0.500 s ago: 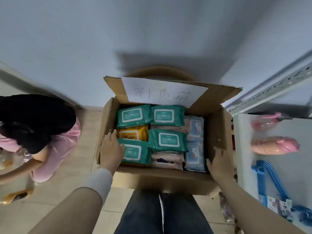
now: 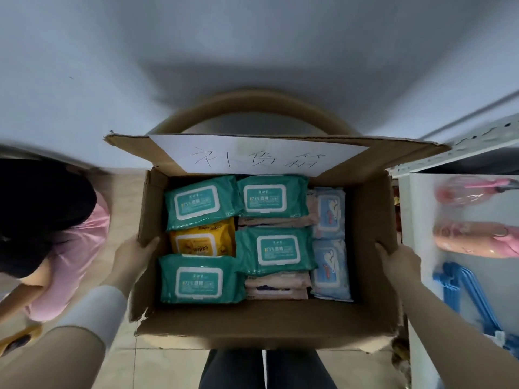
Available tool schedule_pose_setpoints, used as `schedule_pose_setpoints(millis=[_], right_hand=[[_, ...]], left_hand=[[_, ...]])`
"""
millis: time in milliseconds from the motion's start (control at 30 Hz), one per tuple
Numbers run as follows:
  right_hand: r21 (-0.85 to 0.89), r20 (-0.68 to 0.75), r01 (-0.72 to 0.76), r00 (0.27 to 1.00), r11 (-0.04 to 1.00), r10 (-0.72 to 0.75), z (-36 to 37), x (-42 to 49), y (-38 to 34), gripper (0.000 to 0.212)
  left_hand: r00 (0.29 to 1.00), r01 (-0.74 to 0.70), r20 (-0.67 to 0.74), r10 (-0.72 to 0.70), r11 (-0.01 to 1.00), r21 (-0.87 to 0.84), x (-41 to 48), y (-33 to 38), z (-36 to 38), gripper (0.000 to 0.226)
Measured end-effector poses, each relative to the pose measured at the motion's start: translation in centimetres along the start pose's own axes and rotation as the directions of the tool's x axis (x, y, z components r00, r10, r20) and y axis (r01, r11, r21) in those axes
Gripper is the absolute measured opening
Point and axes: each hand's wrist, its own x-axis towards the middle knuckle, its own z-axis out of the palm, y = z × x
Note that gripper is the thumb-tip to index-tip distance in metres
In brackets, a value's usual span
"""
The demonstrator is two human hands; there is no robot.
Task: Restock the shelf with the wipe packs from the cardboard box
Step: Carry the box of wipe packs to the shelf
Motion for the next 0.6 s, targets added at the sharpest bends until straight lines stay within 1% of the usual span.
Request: schedule_pose_setpoints(millis=[100, 267, 367, 433, 533, 600], right_hand=[[0.002, 0.026, -0.006, 1.000, 1.000, 0.006, -0.2, 0.3, 0.1, 0.036], [-0.088, 0.087, 0.018, 0.996, 0.996, -0.011, -1.2, 0.8, -0.2, 0.037], [-0.115, 0.068, 0.029, 0.997, 0.993, -0.021, -1.0, 0.9, 0.0, 0.033], [-0.122, 0.040, 0.037, 0.999, 0.992, -0.032, -0.7, 0.5, 0.4, 0.030], [-0.136, -0.002, 0.053, 0.999, 0.989, -0.054, -0.6, -0.3, 1.5, 0.033], [-0.129, -0.028, 0.025, 0.999, 0.991, -0.029, -1.0, -1.5, 2.3, 0.036]], left_hand=[[1.000, 0.001, -0.011, -0.001, 1.000, 0.014, 0.1, 0.1, 0.1, 0.033], [0.999, -0.007, -0.035, 0.008, 0.999, 0.040, -0.4, 0.7, 0.2, 0.029], [0.998, 0.013, -0.066, -0.010, 0.999, 0.037, -0.7, 0.9, 0.4, 0.029], [0.998, 0.013, -0.068, -0.008, 0.997, 0.074, -1.0, 0.7, 0.3, 0.029], [0.997, -0.027, -0.065, 0.034, 0.994, 0.104, -1.7, 0.1, 0.0, 0.029], [0.996, -0.073, -0.048, 0.079, 0.989, 0.128, -2.4, -0.2, -0.6, 0.030]])
